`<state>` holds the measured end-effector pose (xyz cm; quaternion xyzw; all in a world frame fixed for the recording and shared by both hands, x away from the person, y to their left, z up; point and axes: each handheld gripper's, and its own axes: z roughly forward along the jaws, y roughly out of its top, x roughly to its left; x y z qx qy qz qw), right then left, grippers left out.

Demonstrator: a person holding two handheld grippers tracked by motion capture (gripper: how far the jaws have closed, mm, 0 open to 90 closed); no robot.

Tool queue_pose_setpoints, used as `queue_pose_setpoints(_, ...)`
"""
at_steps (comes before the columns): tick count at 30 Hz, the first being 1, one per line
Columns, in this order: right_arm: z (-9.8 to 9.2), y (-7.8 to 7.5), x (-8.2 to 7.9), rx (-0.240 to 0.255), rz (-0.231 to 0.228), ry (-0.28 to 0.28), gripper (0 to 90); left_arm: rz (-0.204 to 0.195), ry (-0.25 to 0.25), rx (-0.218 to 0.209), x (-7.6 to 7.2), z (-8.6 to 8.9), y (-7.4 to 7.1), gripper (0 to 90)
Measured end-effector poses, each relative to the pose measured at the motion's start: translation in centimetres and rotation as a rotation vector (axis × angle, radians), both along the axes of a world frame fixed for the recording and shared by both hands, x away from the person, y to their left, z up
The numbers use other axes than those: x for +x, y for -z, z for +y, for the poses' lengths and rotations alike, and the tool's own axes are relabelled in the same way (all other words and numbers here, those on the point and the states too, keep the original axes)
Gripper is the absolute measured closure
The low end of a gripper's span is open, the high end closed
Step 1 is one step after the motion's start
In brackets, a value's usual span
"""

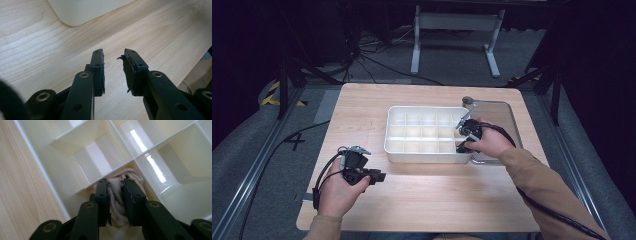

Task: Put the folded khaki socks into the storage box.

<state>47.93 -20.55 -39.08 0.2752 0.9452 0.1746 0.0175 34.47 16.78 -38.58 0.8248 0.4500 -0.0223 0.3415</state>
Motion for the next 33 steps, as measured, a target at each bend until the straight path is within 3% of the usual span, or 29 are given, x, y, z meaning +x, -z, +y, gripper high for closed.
queue_pose_setpoints(11, -1.4, -3.3, -1.8, 0.113, -0.087, 0.012, 64.0, -0.018, 0.021, -0.009, 0.3, -0.4, -0.4, 69.6)
queue_pose_setpoints(12, -1.8, -4.0, -2.6, 0.145, -0.112, 0.011, 63.0, -0.018, 0.018, -0.013, 0.3, -0.4, -0.5, 69.5)
queue_pose_setpoints(14, -2.1, -4.5, -3.2, 0.169, -0.117, 0.010, 61.4, -0.022, 0.019, -0.015, 0.3, -0.4, -0.5, 68.9)
queue_pose_setpoints(28, -3.6, -5.7, -8.0, 0.285, -0.153, -0.017, 57.3, -0.018, 0.027, -0.010, 0.2, -0.7, -0.4, 68.3)
queue_pose_setpoints(33, -4.1, -5.5, -9.6, 0.305, -0.161, -0.026, 55.7, -0.040, 0.046, -0.010, 0.1, -0.9, -0.6, 68.2)
